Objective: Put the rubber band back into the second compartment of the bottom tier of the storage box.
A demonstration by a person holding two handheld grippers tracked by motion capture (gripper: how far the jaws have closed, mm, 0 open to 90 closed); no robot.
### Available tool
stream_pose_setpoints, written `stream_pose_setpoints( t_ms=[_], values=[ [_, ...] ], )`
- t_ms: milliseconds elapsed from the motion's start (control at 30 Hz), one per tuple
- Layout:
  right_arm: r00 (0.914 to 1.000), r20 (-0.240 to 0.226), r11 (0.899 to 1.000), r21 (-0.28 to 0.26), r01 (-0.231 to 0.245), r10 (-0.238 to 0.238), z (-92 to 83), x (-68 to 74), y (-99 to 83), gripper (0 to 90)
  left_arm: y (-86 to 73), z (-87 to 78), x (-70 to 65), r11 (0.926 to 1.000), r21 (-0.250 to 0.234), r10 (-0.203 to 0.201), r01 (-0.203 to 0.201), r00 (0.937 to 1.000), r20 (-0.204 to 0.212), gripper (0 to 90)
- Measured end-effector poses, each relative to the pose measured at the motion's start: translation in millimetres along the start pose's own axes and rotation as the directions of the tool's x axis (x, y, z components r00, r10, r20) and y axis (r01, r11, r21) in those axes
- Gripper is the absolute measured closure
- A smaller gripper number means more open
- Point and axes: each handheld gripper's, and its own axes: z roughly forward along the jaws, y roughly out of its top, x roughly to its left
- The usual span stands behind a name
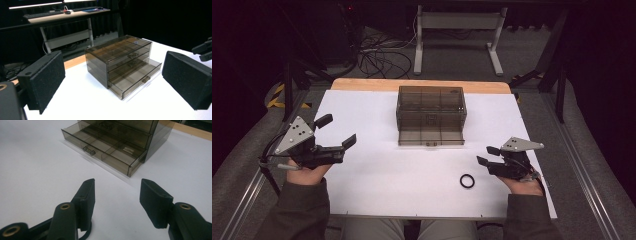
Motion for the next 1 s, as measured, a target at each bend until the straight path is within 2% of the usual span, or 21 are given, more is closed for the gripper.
stream_pose_setpoints(
  t_ms=[567,1000],
  values=[
    [0.9968,-0.068,0.996,0.071,0.046,-0.041,18.0,2.5,-9.5,54.2,-0.8,0.1,0.9,1.0000,0.003,-0.001,0.001,1.0000,0.006,5.5],
    [0.9875,-0.135,0.984,0.146,0.101,-0.081,32.0,8.3,-15.4,62.0,-1.7,0.7,1.6,1.0000,0.003,-0.005,0.005,0.9999,0.010,5.5]
  ],
)
